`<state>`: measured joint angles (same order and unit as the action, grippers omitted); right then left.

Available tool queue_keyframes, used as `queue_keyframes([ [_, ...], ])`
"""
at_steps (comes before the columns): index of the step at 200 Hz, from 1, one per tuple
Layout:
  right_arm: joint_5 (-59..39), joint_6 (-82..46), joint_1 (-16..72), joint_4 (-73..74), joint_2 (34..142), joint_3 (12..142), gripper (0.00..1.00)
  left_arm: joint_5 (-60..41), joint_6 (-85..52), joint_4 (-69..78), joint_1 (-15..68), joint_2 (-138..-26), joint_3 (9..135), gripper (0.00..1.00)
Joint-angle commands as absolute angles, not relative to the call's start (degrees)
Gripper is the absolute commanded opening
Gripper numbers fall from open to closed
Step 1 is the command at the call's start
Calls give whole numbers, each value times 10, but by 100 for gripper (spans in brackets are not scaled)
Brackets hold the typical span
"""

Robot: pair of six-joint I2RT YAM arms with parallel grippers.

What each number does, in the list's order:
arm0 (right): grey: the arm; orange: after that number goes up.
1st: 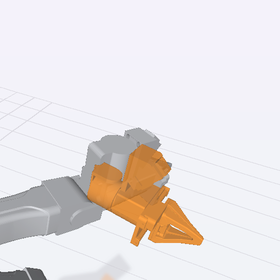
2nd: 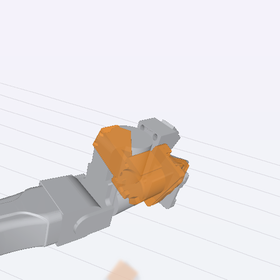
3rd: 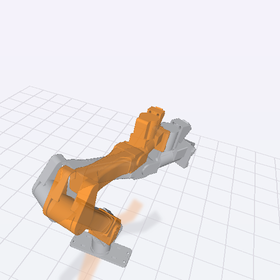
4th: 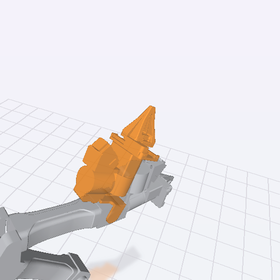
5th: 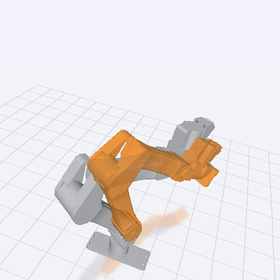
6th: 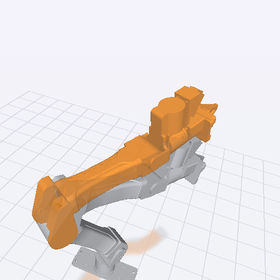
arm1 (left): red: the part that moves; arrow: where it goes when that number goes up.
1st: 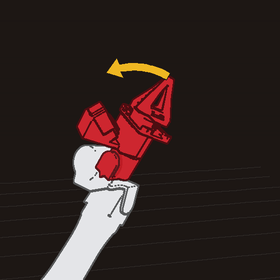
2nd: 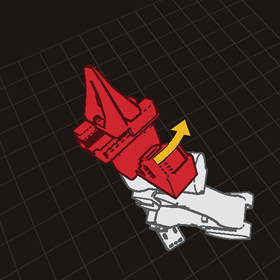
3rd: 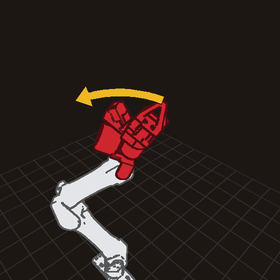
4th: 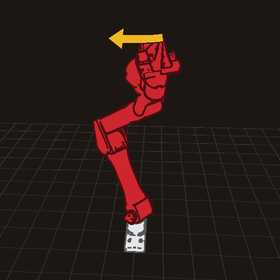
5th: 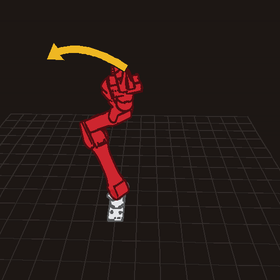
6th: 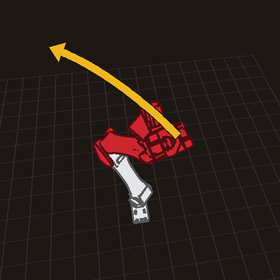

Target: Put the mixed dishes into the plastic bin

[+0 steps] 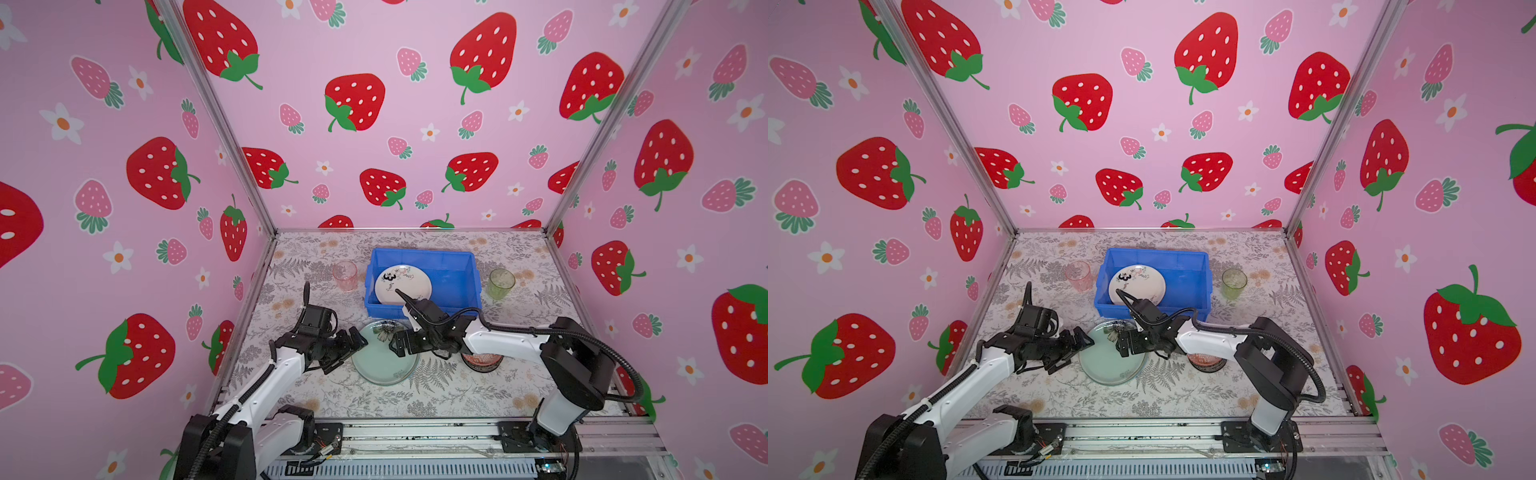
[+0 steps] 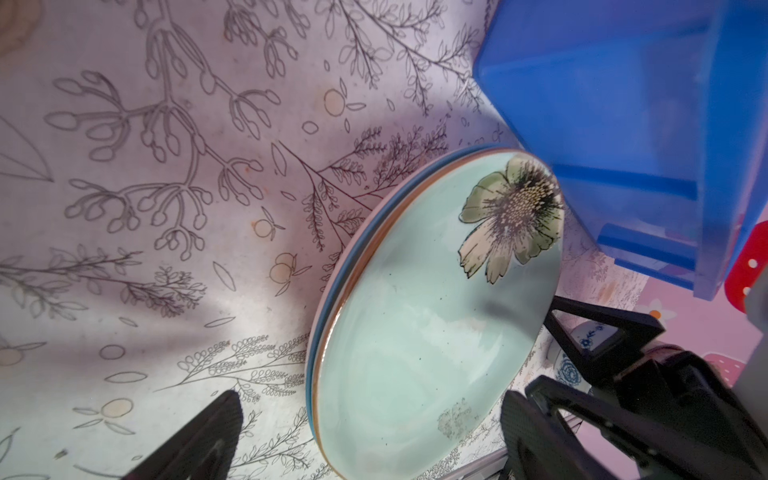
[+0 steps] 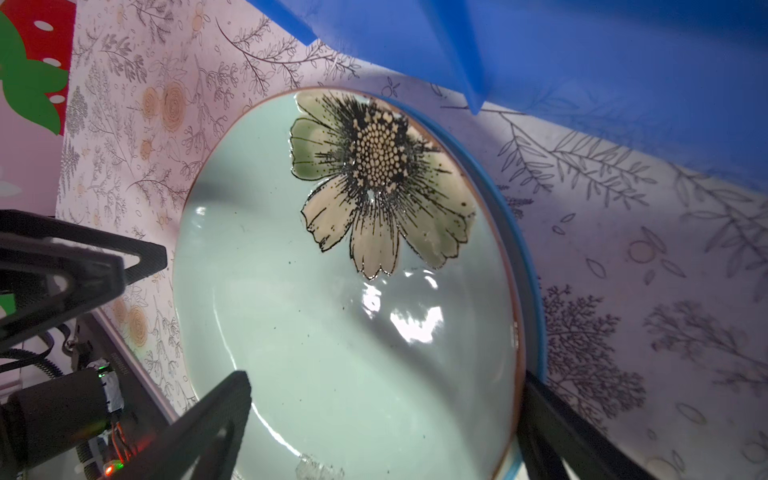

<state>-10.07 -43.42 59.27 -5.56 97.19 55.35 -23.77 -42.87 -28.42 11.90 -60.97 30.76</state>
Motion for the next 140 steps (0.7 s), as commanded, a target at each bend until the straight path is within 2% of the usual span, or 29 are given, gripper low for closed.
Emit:
queue_keyframes([
  [1, -118, -431, 601, -38, 979, 569, 98, -250, -430, -279, 120, -610, 300, 99],
  [102, -143, -429, 605, -18, 990, 568, 98, -283, -451, -234, 121, -603, 271, 98],
  [140, -151, -431, 606, -11, 990, 566, 98, -292, -464, -209, 121, -594, 258, 92],
])
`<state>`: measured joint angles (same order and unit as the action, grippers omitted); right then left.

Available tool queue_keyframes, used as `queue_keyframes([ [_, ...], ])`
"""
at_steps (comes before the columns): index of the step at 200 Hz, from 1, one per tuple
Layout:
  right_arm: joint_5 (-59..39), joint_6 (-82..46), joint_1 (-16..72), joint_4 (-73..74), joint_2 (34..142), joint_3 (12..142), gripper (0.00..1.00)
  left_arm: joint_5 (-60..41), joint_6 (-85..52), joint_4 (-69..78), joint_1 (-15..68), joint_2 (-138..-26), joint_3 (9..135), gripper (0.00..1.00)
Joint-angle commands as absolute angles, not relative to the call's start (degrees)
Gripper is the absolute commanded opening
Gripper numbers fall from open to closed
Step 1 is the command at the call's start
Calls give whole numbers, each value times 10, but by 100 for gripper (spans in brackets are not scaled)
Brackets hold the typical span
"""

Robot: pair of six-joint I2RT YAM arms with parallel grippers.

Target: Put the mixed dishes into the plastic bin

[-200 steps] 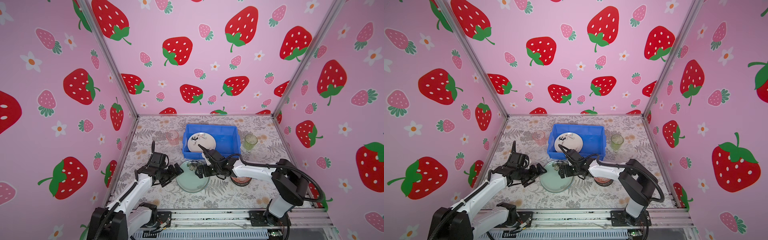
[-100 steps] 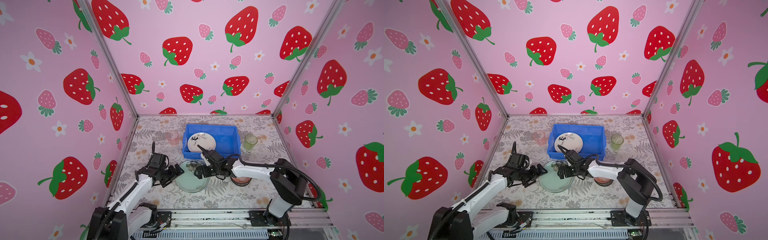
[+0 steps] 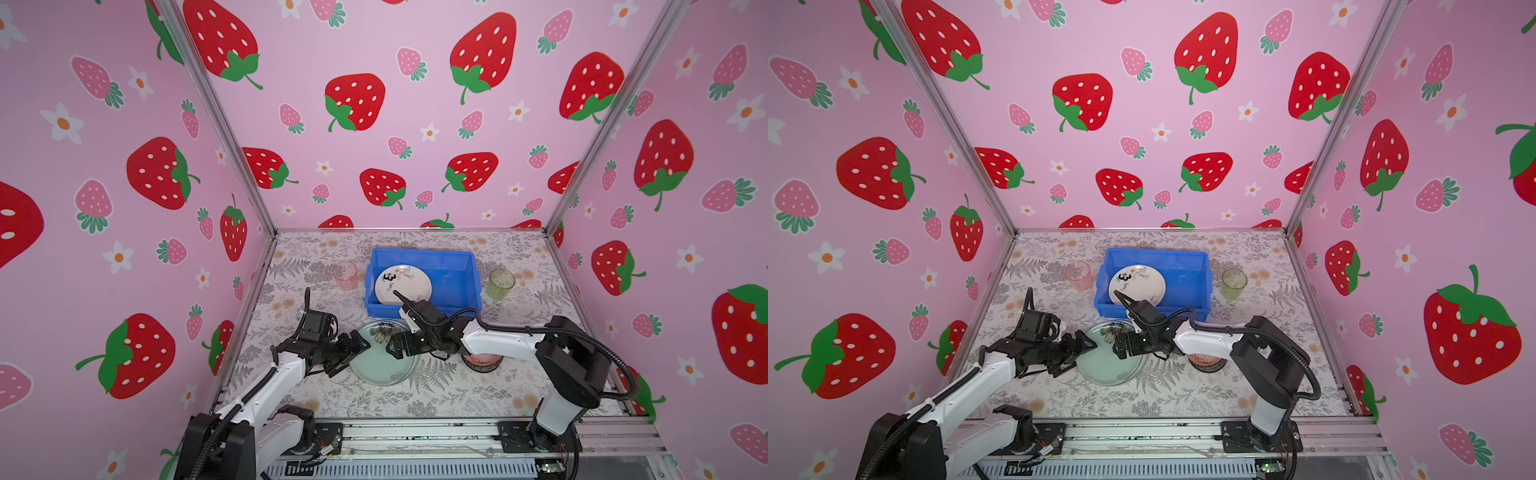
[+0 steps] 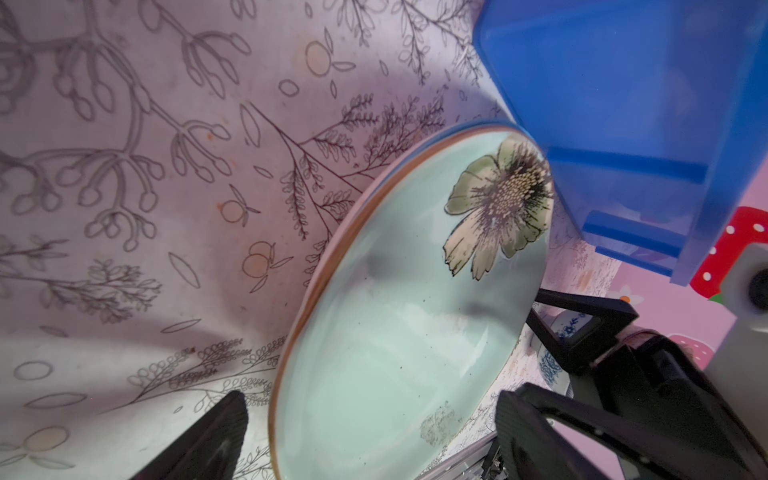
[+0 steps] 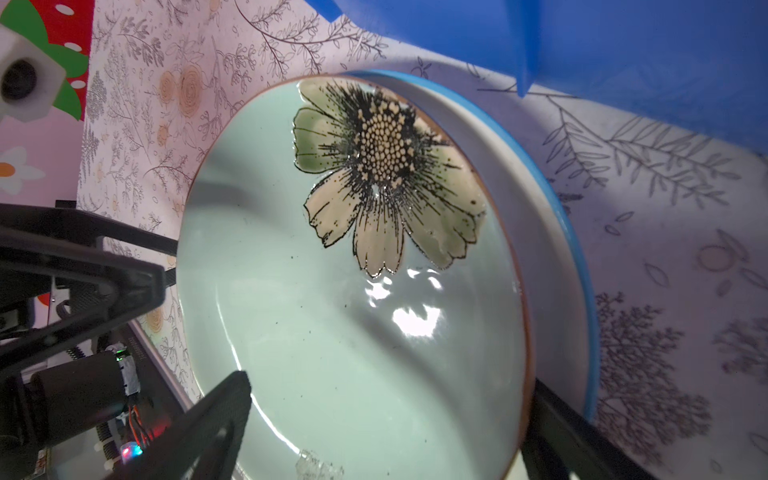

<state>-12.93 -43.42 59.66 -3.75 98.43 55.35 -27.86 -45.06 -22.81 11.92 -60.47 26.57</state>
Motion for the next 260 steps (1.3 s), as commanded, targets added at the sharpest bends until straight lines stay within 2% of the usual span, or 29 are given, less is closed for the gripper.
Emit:
queue_keyframes([
  [1, -151, -431, 606, -10, 990, 566, 98, -292, -464, -209, 121, -593, 258, 92],
  [117, -170, -425, 609, 11, 994, 566, 97, -284, -466, -201, 121, -587, 249, 83],
  [178, -167, -426, 609, 7, 999, 569, 97, -281, -468, -204, 120, -576, 247, 61],
  [260, -169, -424, 609, 4, 1006, 573, 97, -277, -478, -215, 120, -544, 258, 43],
])
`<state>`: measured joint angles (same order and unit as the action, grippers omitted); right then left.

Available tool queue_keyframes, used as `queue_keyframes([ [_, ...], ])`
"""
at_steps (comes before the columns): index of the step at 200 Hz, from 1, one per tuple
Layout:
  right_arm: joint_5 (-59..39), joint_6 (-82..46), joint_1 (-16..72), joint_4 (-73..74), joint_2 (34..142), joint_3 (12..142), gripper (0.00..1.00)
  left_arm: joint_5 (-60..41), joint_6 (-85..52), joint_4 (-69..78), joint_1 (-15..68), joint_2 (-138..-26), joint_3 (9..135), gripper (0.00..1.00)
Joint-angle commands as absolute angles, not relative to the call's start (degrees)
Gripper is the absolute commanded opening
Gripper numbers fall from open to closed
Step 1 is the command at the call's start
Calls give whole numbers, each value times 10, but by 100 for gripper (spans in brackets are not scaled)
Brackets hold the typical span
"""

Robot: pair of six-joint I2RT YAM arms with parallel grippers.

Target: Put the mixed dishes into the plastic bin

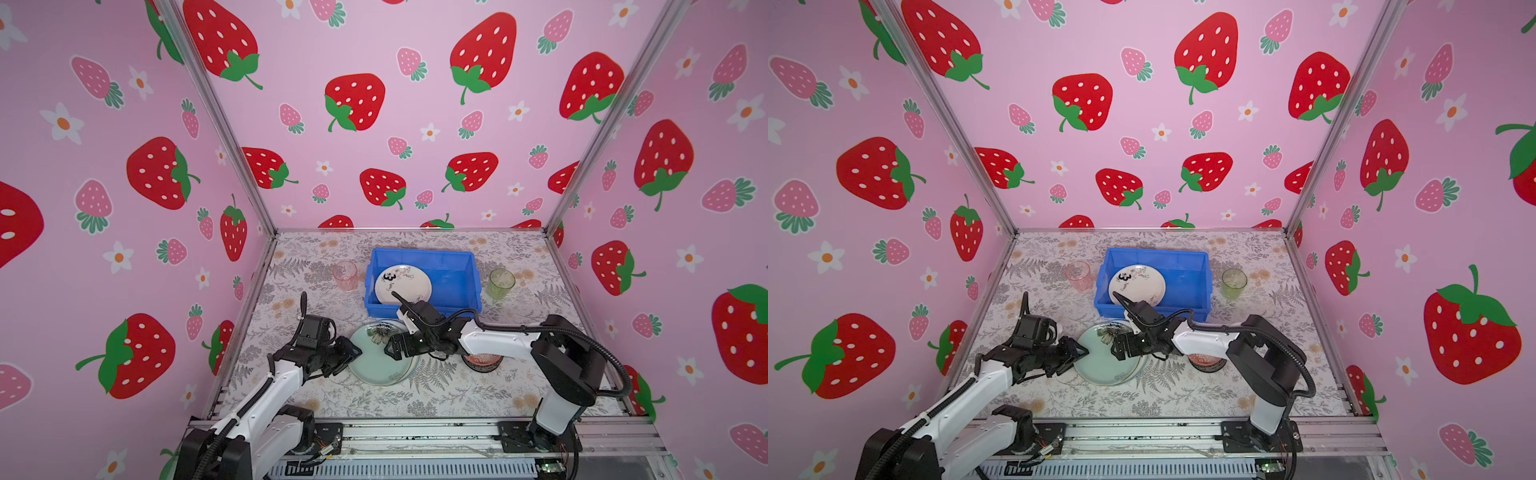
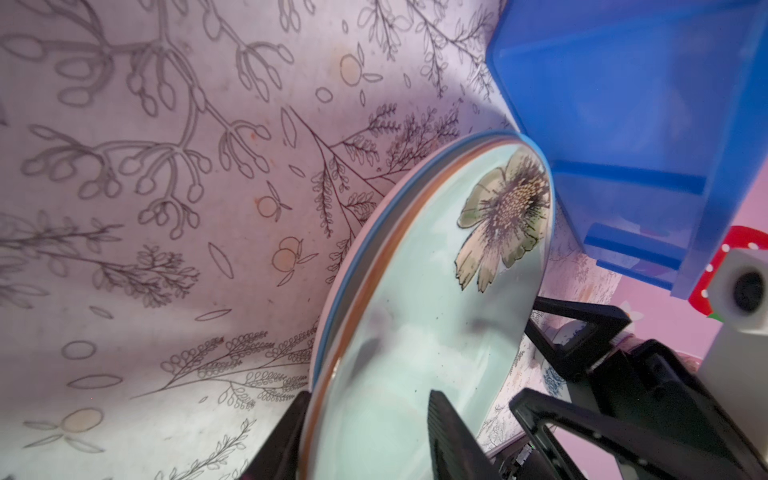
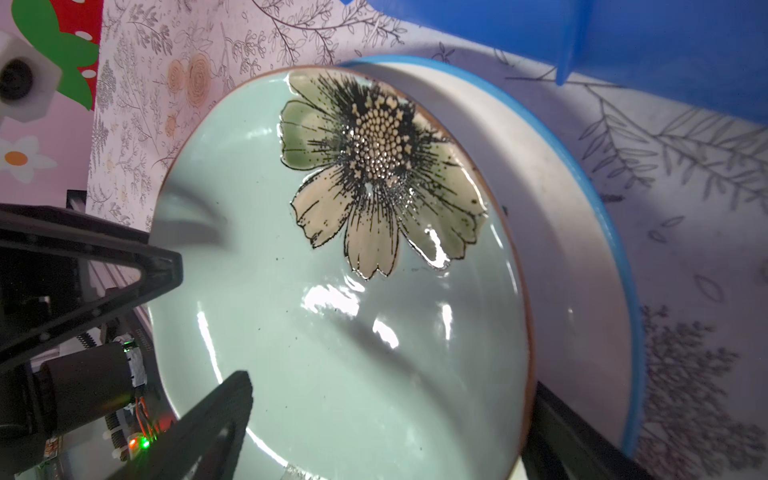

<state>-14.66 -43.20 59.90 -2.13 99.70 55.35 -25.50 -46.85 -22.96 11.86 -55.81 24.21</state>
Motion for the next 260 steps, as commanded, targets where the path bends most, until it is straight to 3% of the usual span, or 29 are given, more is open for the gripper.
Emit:
queue_keyframes([
  [1, -169, -424, 608, 4, 1006, 574, 98, -277, -478, -215, 120, -544, 259, 43],
  [148, -163, -422, 608, 0, 996, 565, 97, -275, -493, -214, 119, -527, 261, 17],
  [175, -162, -422, 608, 0, 994, 563, 97, -277, -492, -214, 120, -522, 259, 10],
  [185, -162, -422, 608, 0, 992, 562, 97, -279, -491, -212, 120, -520, 259, 0],
  [260, -161, -417, 594, -20, 962, 570, 98, -298, -470, -217, 119, -499, 265, 0],
])
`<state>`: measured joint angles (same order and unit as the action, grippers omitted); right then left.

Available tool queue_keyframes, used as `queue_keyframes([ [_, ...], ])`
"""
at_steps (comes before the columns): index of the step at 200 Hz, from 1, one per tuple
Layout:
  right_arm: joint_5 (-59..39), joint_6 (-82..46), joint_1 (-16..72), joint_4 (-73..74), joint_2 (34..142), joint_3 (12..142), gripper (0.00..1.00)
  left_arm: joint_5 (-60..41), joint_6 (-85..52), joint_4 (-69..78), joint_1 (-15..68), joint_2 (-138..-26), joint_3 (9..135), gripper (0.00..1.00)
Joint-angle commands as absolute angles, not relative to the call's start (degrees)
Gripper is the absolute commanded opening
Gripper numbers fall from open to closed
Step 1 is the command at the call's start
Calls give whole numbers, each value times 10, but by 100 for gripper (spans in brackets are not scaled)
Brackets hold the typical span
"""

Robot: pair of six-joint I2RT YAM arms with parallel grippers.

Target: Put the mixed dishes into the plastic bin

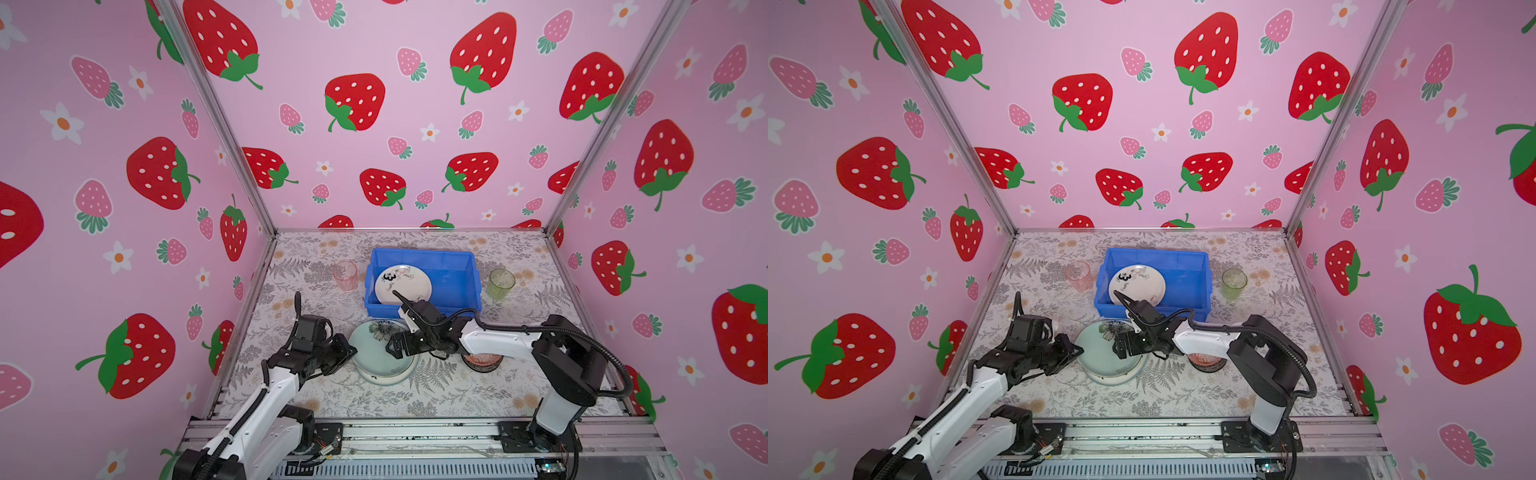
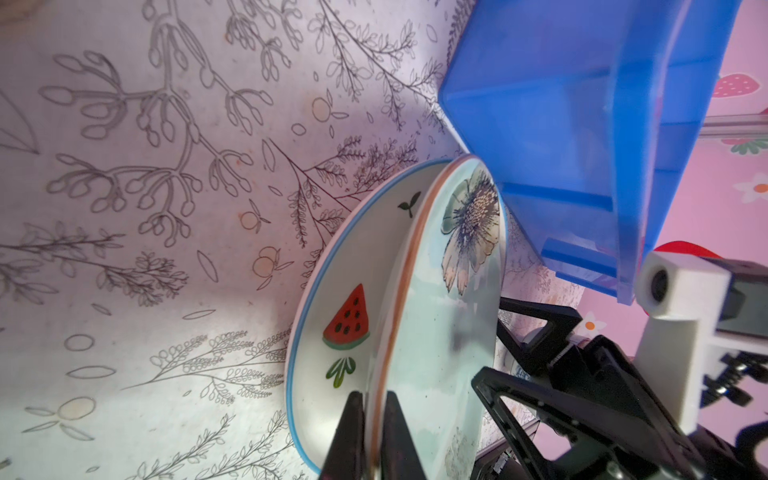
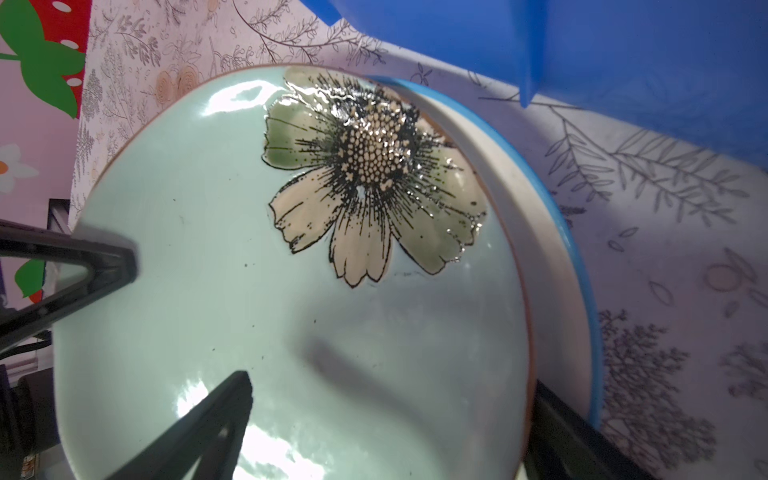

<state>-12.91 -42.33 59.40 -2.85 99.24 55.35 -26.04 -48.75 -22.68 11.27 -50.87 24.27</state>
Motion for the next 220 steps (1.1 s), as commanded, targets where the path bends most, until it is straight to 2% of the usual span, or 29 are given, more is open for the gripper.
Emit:
queue_keyframes([
  [1, -161, -417, 593, -21, 961, 570, 98, -298, -470, -217, 119, -499, 265, 0],
  [58, -187, -398, 542, -62, 885, 567, 99, -323, -451, -218, 117, -471, 269, 0],
  [139, -284, -368, 448, -109, 813, 535, 99, -380, -438, -196, 118, -419, 275, 0],
  [156, -296, -366, 438, -109, 804, 527, 97, -392, -430, -191, 118, -411, 283, 0],
  [220, -346, -384, 416, -86, 765, 480, 95, -438, -402, -139, 118, -445, 326, 0],
])
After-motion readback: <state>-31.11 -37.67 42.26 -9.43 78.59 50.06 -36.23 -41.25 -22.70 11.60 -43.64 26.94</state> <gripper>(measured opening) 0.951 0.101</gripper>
